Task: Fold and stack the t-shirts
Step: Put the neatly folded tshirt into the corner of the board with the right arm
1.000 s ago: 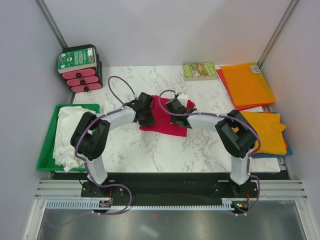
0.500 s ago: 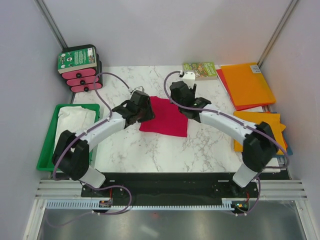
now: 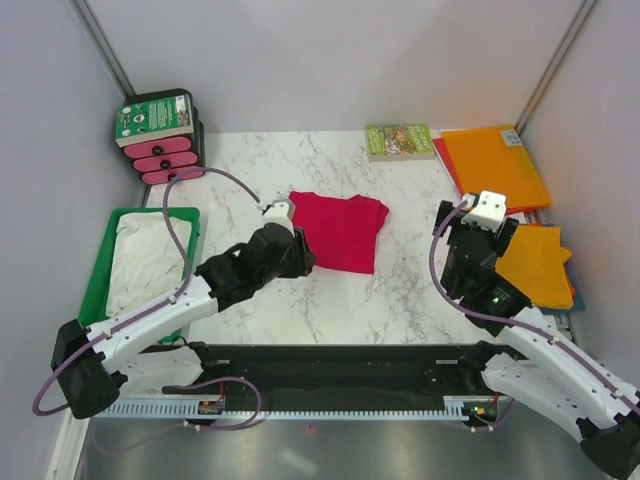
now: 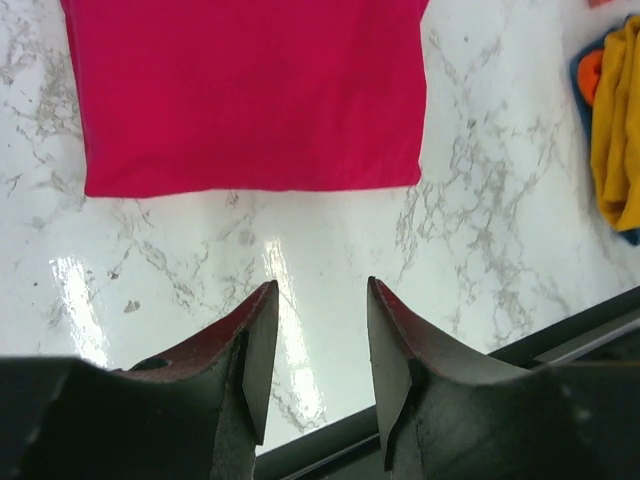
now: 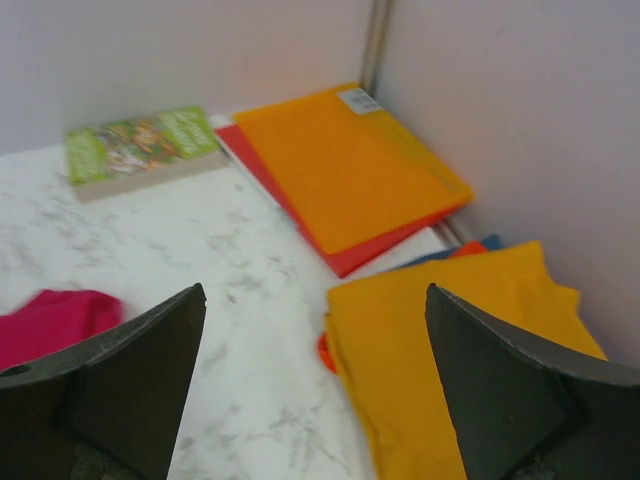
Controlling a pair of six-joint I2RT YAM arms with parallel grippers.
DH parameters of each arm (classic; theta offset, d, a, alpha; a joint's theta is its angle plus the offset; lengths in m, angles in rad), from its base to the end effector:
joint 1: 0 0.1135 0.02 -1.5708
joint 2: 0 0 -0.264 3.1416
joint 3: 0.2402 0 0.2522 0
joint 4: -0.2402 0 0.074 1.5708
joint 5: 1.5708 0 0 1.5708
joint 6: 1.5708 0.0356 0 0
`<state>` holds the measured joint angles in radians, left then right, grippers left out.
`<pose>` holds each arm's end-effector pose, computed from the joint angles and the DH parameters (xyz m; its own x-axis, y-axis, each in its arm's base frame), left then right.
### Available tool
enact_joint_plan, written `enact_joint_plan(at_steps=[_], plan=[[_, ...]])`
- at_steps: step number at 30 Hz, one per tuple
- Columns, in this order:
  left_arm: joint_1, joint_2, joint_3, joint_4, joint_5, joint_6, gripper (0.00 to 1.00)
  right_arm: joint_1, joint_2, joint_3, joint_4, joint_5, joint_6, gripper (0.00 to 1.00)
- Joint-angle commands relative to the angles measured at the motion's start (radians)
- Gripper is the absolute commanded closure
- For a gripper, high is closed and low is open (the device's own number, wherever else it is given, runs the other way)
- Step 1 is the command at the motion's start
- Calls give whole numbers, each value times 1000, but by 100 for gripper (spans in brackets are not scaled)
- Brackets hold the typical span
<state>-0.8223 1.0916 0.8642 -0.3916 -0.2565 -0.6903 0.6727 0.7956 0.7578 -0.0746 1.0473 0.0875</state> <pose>0.1691 -0.1688 0.2881 -0.6662 -0.1878 -0.7217 0.1866 0.8950 -0.4051 0.1549 0.0840 0.3425 -0.0558 0.0114 -0.9984 0.3679 0.9298 -0.0099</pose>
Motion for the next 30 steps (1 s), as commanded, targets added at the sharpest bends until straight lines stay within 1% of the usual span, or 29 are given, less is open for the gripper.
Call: enact_joint_plan(at_steps=[1,2,4,5,6,7,8,9,10,11,12,13,15,16,17,18,21,22,23,25,27,28,29,30], plan=[[-124,4,-10,-82,-147,22,53,-91,10,-214,310,120,-160,2],[-142,4,-10,-93,-151,6,53,-108,33,-280,393,135,-128,2],[-190,1,-11,-118,-159,-17,53,-137,115,-346,488,112,-69,2],[-221,-1,-11,-125,-162,-20,54,-142,148,-409,635,111,-60,2],[-236,-7,-10,-133,-171,-23,54,-148,209,-446,753,103,-125,2],[-253,-13,-8,-154,-185,-32,54,-153,240,-492,866,59,-152,2],[-286,-16,-8,-164,-210,-37,54,-174,278,-491,889,24,-138,2],[-302,-25,-5,-176,-223,-44,54,-215,348,-483,891,17,-90,2],[-316,-29,-4,-190,-236,-51,54,-226,382,-480,956,-21,-121,2],[-337,-33,-7,-194,-257,-55,54,-237,416,-476,975,-79,-158,2],[-343,-36,-8,-197,-262,-63,54,-248,485,-474,987,-152,-182,2],[-348,-36,-8,-199,-265,-64,54,-249,513,-477,1043,-276,-257,2],[-360,-32,-13,-202,-277,-72,54,-262,568,-477,1070,-399,-342,2],[-360,-26,-13,-204,-280,-72,54,-263,576,-459,1009,-521,-406,2],[-363,-21,-14,-205,-282,-72,54,-289,586,-459,998,-582,-426,2],[-365,-18,-14,-207,-280,-75,54,-301,591,-462,998,-602,-427,2],[-371,1,-19,-208,-274,-80,54,-363,548,-488,1035,-549,-284,2],[-373,10,-19,-210,-273,-80,54,-381,521,-501,1026,-584,-193,2],[-374,14,-17,-211,-274,-80,54,-413,464,-512,1036,-622,-154,2],[-376,22,-17,-211,-283,-87,54,-427,452,-520,1064,-653,-135,2],[-377,36,-4,-214,-283,-95,54,-449,505,-506,1085,-674,-140,2],[-385,42,7,-213,-283,-95,54,-461,517,-455,996,-702,-129,2],[-391,47,10,-216,-286,-101,54,-481,555,-436,980,-736,-121,2],[-396,47,10,-219,-288,-113,54,-481,574,-431,999,-727,-117,2]])
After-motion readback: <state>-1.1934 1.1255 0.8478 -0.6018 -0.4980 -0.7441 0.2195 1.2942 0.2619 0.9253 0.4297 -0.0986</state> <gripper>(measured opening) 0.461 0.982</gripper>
